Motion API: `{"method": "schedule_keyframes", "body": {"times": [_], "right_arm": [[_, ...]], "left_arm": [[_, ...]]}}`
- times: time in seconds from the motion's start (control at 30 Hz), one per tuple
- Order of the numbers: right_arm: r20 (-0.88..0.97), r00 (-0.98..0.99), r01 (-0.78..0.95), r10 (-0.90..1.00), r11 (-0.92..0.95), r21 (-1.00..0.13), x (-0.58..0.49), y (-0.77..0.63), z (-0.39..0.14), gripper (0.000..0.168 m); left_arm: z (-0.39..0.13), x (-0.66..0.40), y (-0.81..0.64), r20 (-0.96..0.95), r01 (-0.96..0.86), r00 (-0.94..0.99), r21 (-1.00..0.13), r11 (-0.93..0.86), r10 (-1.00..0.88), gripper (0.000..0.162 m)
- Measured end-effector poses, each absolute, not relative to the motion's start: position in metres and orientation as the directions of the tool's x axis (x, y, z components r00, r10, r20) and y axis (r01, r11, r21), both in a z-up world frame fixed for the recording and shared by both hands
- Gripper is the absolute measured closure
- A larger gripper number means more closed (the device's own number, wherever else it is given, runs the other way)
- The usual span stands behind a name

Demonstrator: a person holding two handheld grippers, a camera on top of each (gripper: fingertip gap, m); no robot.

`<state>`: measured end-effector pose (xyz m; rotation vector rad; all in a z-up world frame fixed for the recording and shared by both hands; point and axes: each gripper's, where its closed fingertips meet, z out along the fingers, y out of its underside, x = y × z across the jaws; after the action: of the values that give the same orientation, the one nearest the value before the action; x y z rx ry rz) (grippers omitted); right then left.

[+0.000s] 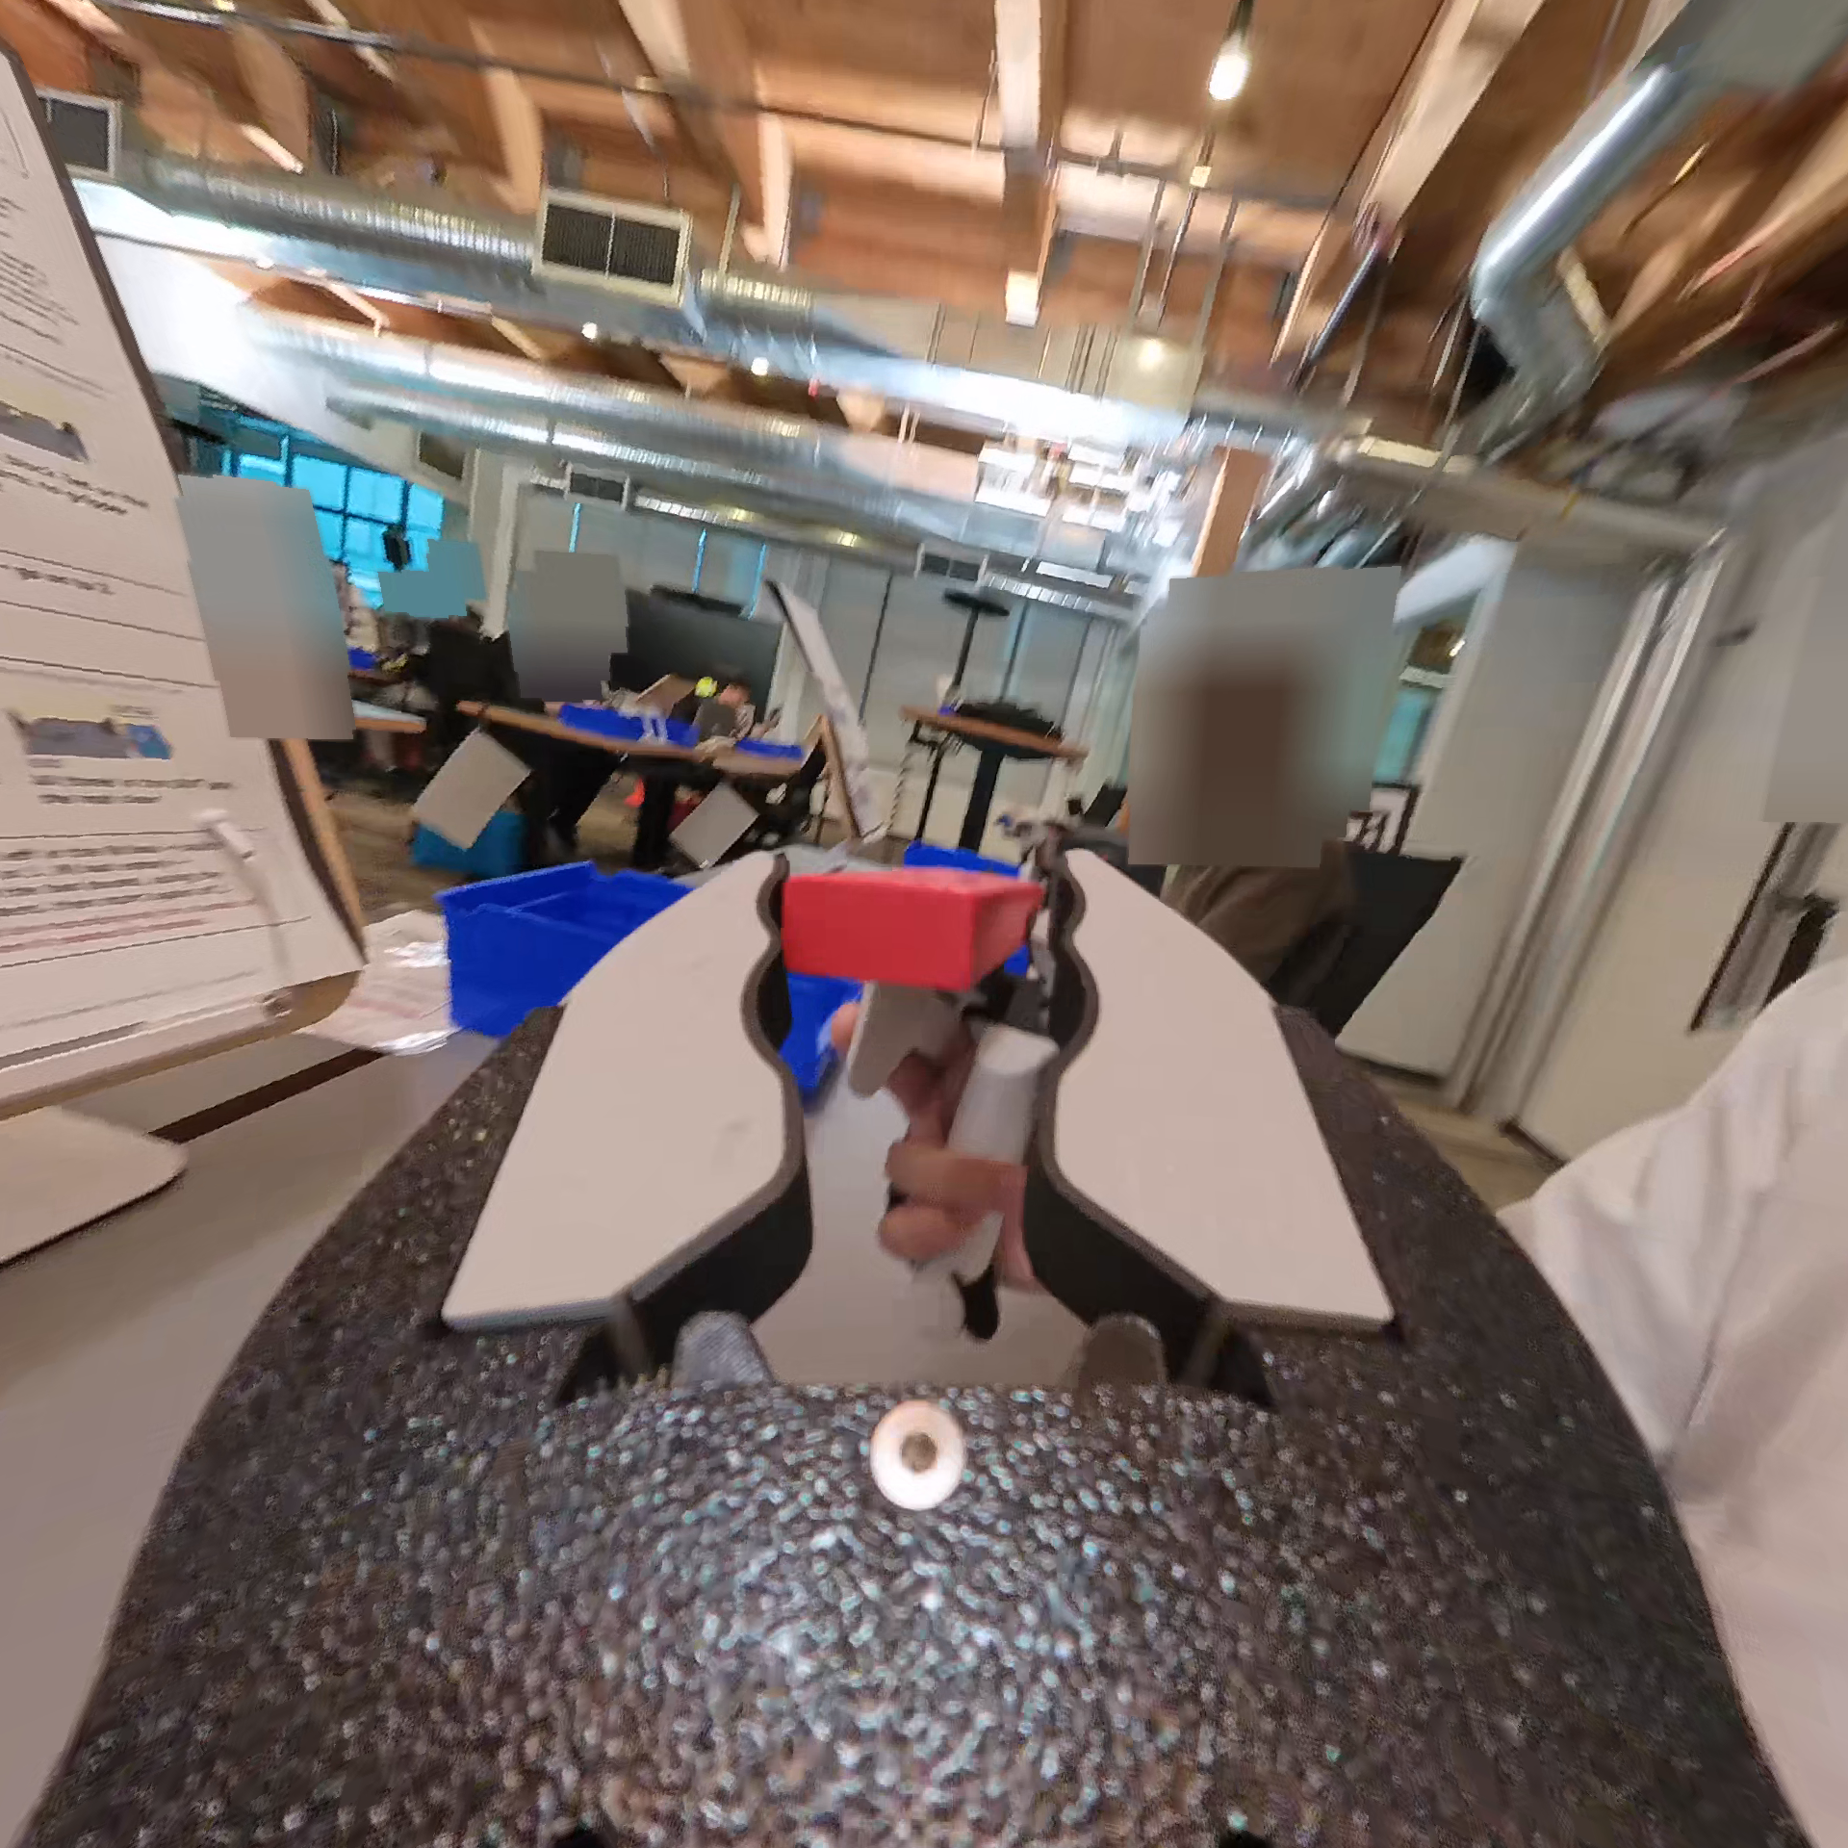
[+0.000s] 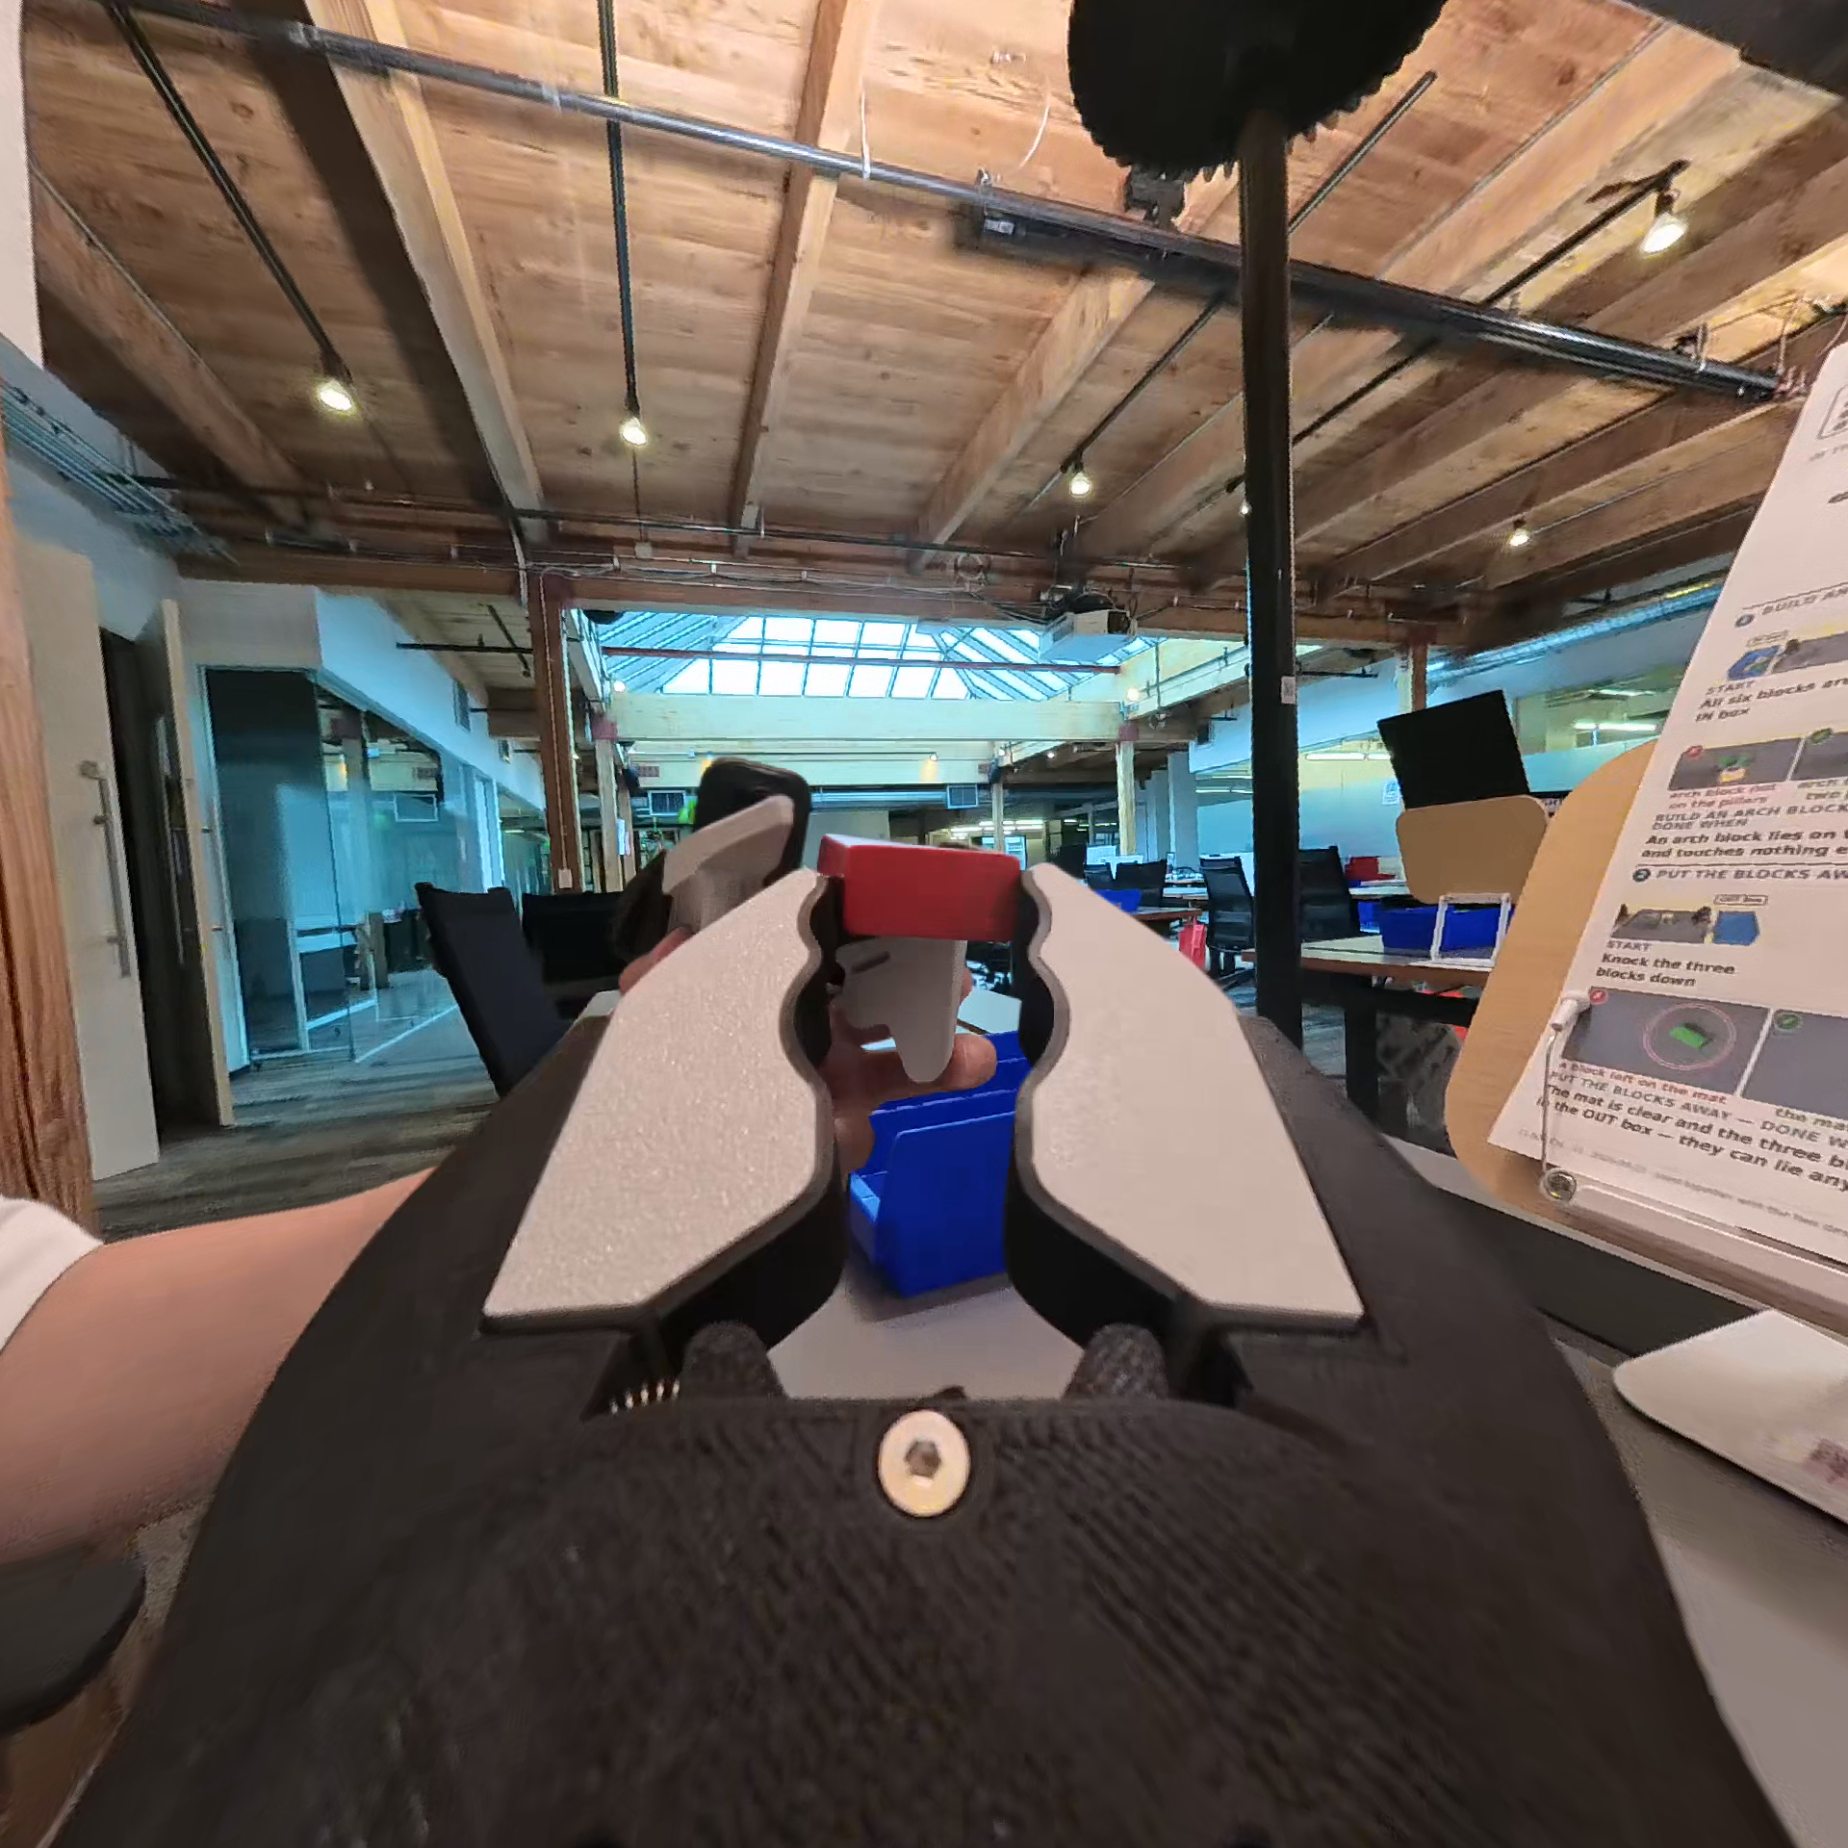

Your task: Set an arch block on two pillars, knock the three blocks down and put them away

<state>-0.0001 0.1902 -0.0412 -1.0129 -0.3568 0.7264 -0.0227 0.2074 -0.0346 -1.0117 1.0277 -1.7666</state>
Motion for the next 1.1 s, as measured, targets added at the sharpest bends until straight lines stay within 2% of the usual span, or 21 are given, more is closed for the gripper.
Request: {"method": "schedule_keyframes", "body": {"times": [0.27,0.43,0.57,0.8,0.83,0.9,1.1], "right_arm": [[-0.067,0.731,-0.406,0.679,0.355,-0.842,0.004,0.189,-0.040,0.134],[-0.132,0.694,-0.410,0.708,0.238,-0.880,0.005,0.192,-0.054,0.132],[-0.006,0.754,-0.215,0.657,0.239,-0.947,0.007,0.189,-0.064,0.118],[0.158,0.697,0.117,0.700,0.106,-0.987,-0.006,0.190,-0.087,0.113],[0.172,0.689,0.136,0.704,0.107,-0.985,-0.007,0.190,-0.089,0.117],[0.187,0.666,0.156,0.722,0.111,-0.982,-0.011,0.189,-0.092,0.137],[0.144,0.664,0.132,0.734,0.075,-0.988,-0.014,0.192,-0.104,0.138]], "left_arm": [[-0.036,-0.012,0.207,0.289,0.291,-0.371,-0.867,-0.405,-0.883,0.121],[-0.039,-0.013,0.207,0.234,0.267,-0.352,-0.903,-0.337,-0.906,0.126],[-0.044,-0.014,0.208,0.169,0.177,-0.317,-0.956,-0.234,-0.933,0.128],[-0.065,-0.012,0.200,0.012,-0.075,-0.351,-0.997,0.015,-0.936,0.127],[-0.066,-0.012,0.197,0.000,-0.096,-0.369,-0.995,0.037,-0.930,0.127],[-0.070,-0.011,0.193,-0.018,-0.130,-0.395,-0.989,0.075,-0.918,0.127],[-0.074,-0.005,0.187,-0.010,-0.154,-0.428,-0.985,0.083,-0.904,0.128]]}}
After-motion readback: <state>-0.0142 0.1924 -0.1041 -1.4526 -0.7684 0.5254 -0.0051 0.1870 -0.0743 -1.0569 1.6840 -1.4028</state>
